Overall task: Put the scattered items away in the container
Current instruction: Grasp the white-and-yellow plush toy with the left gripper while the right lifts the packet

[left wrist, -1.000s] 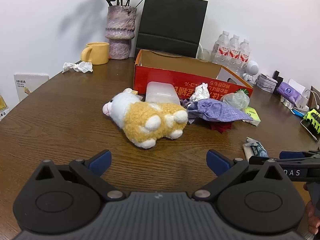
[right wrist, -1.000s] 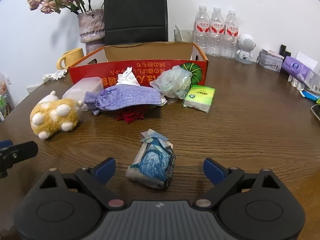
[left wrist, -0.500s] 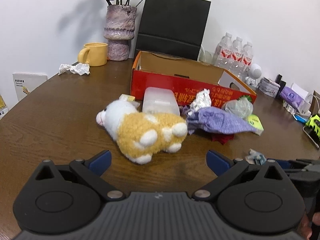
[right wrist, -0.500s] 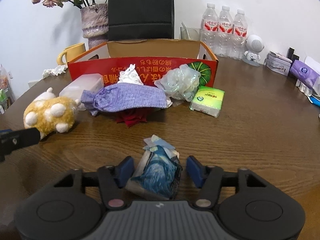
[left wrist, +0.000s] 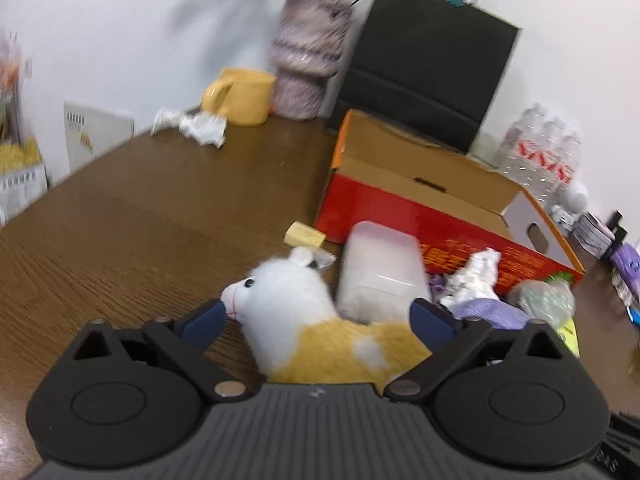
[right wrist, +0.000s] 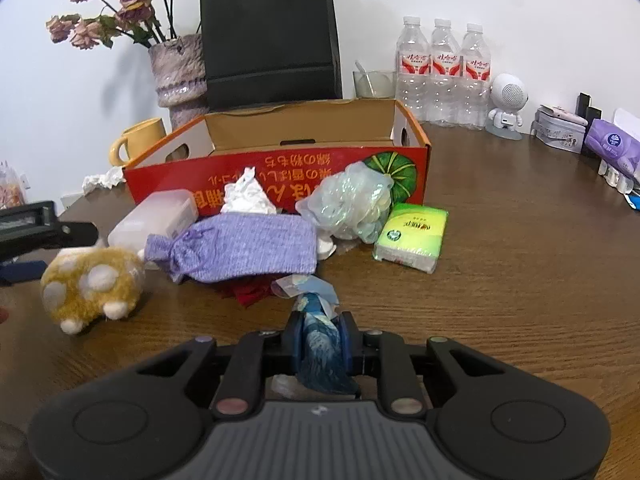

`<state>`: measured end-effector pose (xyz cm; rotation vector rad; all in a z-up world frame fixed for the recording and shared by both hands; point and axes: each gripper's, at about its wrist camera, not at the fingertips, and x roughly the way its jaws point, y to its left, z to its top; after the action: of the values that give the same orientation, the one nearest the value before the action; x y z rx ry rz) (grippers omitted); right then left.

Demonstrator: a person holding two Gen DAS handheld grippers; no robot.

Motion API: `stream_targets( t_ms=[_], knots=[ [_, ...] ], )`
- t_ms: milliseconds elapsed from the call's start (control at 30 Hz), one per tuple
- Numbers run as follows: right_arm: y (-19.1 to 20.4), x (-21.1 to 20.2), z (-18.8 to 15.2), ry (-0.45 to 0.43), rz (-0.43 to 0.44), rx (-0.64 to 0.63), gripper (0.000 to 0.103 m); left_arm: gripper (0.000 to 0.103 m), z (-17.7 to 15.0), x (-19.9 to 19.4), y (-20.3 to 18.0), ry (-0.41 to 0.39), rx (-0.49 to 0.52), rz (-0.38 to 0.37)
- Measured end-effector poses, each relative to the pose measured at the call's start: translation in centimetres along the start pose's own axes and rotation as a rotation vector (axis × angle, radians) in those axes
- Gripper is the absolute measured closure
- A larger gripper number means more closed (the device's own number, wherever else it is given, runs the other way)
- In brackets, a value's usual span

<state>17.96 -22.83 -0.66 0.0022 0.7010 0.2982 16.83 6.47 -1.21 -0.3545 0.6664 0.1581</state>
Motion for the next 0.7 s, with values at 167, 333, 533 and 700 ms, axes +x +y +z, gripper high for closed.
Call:
stream_targets(
  t_ms=[167,333,533,700],
  knots=[
    [-0.1,-0.1,0.0,0.001,0.012,0.005,0.085,0.049,0.0,1.8,1.9,0.075,-0.035,-0.035],
    [-0.2,-0.4,-0.2,-0.006,0.02,0.012,0.085,0.058,-0.5,0.5,2.6,0.063,0.003,-0.092],
    [-0.7,-1.6,-0.5,-0.027,0.029,0.026,0.085,0.058,-1.1,-3.1,2.9,-0.029,0.0,-0.139],
    [-1.6,-3.5,0.9,-0.119,0.03,0.086,0.085,0.057,0.7,-5.6,1.0,-0.137,-0.001,-0.24]
  ],
)
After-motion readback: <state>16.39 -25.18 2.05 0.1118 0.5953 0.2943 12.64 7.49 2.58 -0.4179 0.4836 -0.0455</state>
